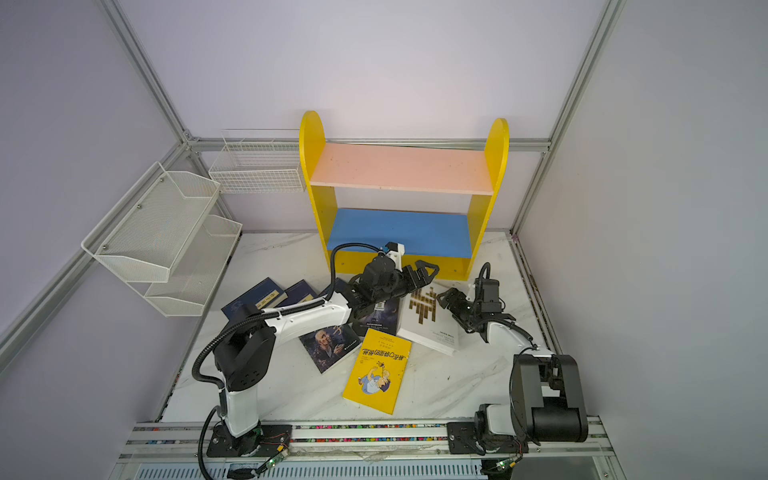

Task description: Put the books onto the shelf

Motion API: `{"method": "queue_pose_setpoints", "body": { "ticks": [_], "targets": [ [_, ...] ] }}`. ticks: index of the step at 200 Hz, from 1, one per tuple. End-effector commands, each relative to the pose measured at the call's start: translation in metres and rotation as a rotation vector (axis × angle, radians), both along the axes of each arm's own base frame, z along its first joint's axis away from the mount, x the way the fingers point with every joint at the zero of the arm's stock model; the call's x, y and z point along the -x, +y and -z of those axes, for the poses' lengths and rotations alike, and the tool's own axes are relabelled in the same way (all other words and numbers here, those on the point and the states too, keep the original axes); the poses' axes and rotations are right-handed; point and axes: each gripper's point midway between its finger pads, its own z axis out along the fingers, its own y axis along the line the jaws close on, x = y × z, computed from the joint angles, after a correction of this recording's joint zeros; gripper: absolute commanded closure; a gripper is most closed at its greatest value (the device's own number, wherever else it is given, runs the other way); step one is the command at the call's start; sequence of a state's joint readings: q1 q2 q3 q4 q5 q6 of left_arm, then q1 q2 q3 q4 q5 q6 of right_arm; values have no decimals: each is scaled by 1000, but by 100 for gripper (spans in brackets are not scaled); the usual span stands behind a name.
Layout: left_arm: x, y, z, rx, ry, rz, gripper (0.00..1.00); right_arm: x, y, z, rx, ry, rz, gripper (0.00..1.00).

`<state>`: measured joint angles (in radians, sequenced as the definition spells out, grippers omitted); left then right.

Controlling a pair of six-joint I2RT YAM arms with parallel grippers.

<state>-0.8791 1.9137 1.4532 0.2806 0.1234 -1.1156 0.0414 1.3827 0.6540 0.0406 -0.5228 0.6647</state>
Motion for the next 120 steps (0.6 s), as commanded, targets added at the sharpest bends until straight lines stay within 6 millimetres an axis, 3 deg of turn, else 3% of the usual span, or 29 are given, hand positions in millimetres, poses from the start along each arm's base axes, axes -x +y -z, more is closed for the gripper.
{"method": "queue_pose_setpoints", "body": {
  "ticks": [1,25,60,85,120],
  "targets": [
    [36,-20,-34,121,-53,135,1,-10,19,-17,-51,-27,-62,18],
    [36,-12,-29,96,-37,105,1,-14,28,-24,-51,-48,-78,18],
    [34,20,-7,-7,-10,1,1,-10,50,-4,-24,-15,-119,19],
    [39,57,23,-147,39,-85,0,-7,44,12,26,16,-111,19],
    [59,114,75,-384,123,-143,0,-2,32,13,123,15,-111,19]
  ]
}}
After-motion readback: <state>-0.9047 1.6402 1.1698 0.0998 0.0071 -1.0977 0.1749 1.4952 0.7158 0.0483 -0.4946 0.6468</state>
